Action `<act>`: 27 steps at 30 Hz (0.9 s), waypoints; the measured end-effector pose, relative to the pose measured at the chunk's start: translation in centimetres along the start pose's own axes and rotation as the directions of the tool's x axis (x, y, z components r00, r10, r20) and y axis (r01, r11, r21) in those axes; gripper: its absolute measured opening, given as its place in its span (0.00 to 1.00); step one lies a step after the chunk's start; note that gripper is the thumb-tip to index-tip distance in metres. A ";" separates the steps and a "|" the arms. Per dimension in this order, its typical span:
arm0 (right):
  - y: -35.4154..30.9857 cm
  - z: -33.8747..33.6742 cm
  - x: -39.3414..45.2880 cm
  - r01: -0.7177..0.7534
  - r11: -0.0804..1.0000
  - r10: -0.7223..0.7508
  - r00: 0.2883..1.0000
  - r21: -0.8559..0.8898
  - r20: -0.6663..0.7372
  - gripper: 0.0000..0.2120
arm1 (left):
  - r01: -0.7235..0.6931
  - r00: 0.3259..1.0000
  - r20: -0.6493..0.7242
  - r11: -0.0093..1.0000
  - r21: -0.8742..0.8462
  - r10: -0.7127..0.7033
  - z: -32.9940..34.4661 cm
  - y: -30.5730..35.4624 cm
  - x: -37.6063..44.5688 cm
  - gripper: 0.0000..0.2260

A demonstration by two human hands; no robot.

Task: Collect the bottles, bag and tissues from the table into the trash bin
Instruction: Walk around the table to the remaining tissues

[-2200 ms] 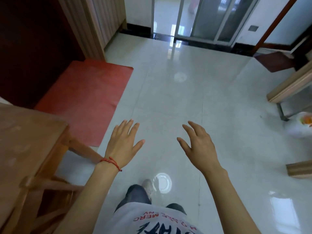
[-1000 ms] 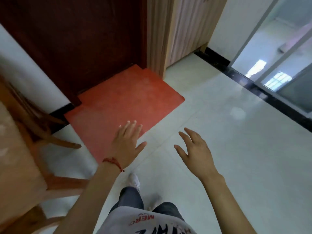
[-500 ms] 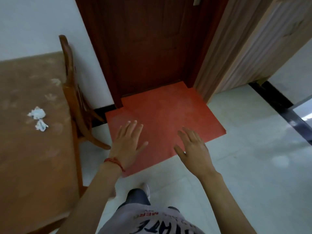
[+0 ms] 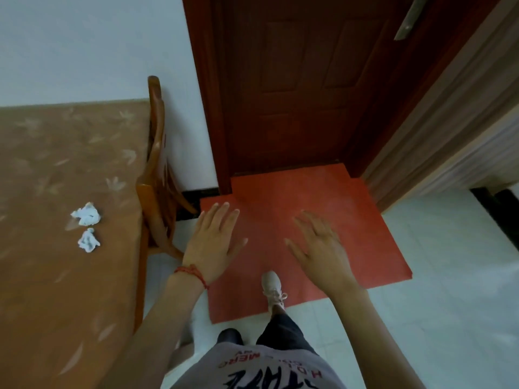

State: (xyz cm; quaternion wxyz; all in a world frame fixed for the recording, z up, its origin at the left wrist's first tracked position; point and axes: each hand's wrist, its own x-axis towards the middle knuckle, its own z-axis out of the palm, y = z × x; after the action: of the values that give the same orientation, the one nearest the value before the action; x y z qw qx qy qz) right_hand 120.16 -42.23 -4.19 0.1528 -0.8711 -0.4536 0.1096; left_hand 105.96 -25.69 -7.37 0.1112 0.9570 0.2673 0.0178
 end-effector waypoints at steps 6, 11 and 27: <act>1.7 -1.1 9.5 0.081 0.996 -0.083 0.992 0.024 0.099 0.25 | 0.129 0.991 -0.034 0.991 0.031 -0.128 0.2 -1.4 6.4 0.28; 2.7 -2.7 17.3 0.197 0.980 -0.196 0.970 0.011 0.142 0.25 | 0.245 0.969 -0.042 0.969 0.005 -0.245 -0.5 -2.1 11.3 0.29; -4.5 -1.5 28.2 0.571 0.815 -0.575 0.778 0.096 0.255 0.24 | 0.574 0.810 -0.143 0.819 -0.003 -0.569 -3.3 -5.8 12.3 0.28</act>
State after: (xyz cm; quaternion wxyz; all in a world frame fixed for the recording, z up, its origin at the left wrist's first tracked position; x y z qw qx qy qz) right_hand 133.15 -16.79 -2.61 0.1207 -0.6673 -0.7126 0.1797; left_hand 113.23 -13.82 -5.72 0.0731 0.8310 0.5497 0.0441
